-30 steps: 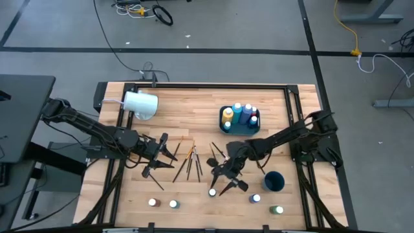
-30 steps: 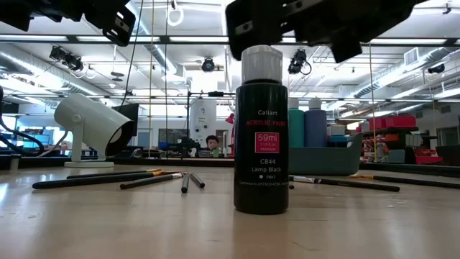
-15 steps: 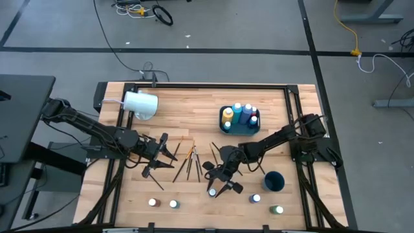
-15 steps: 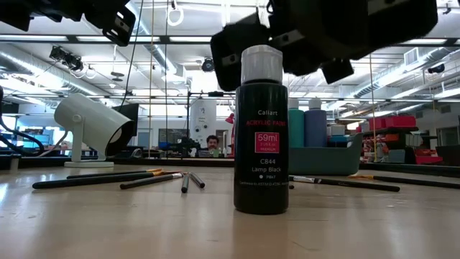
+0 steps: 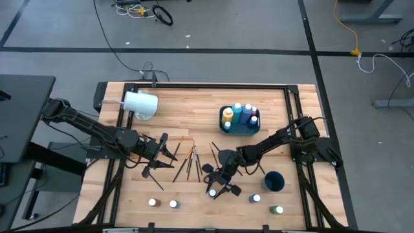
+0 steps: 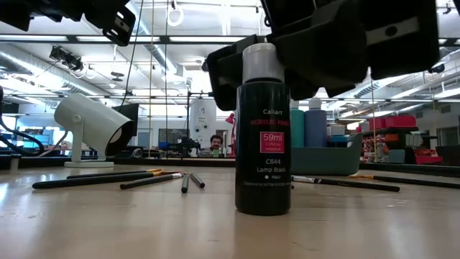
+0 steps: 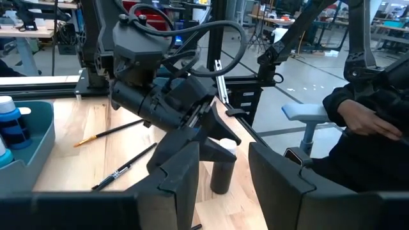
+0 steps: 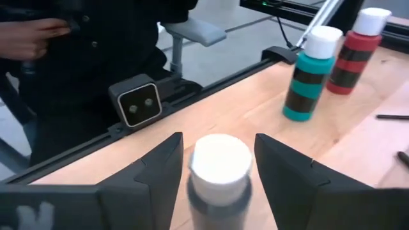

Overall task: Pick & Place Paint Supplies
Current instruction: Put the small black paint bottle into the bin

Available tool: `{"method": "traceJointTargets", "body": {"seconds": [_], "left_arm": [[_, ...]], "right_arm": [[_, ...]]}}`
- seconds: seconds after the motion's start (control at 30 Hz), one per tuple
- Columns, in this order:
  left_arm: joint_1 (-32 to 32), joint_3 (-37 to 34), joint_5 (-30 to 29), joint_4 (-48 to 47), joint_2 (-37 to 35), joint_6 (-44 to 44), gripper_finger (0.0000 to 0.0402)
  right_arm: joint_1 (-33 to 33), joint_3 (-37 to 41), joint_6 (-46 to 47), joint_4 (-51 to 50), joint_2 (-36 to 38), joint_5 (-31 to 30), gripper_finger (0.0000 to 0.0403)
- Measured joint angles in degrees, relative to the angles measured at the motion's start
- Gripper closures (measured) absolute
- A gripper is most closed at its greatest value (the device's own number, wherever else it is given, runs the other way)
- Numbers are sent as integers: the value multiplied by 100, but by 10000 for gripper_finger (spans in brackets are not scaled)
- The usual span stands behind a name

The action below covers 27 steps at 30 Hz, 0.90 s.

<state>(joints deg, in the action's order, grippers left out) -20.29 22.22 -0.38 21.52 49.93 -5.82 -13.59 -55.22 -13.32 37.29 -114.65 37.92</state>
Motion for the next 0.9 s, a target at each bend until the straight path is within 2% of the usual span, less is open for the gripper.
{"method": "traceJointTargets", "body": {"seconds": [0.3, 0.43, 0.5, 0.57, 0.67, 0.77, 0.9], "left_arm": [[0, 0, 0, 0, 0, 0, 258], [0, 0, 0, 0, 0, 0, 258], [0, 0, 0, -3, 1, 0, 258], [0, 0, 0, -4, 2, -1, 258], [0, 2, 0, -7, 2, -2, 258], [0, 2, 0, -11, 3, -6, 258], [0, 2, 0, -10, 3, -153, 258]], "right_arm": [[93, 7, 150, 160, 56, -3, 283], [239, 9, 504, 71, 563, -82, 287], [304, 2, 503, -233, 884, -347, 286], [362, 3, 224, -890, 1312, -740, 277], [415, 4, -218, -1899, 2037, -1844, 267], [420, 2, -376, -2867, 2714, -3018, 278], [415, 196, -374, -3577, 3473, -4050, 287]]}}
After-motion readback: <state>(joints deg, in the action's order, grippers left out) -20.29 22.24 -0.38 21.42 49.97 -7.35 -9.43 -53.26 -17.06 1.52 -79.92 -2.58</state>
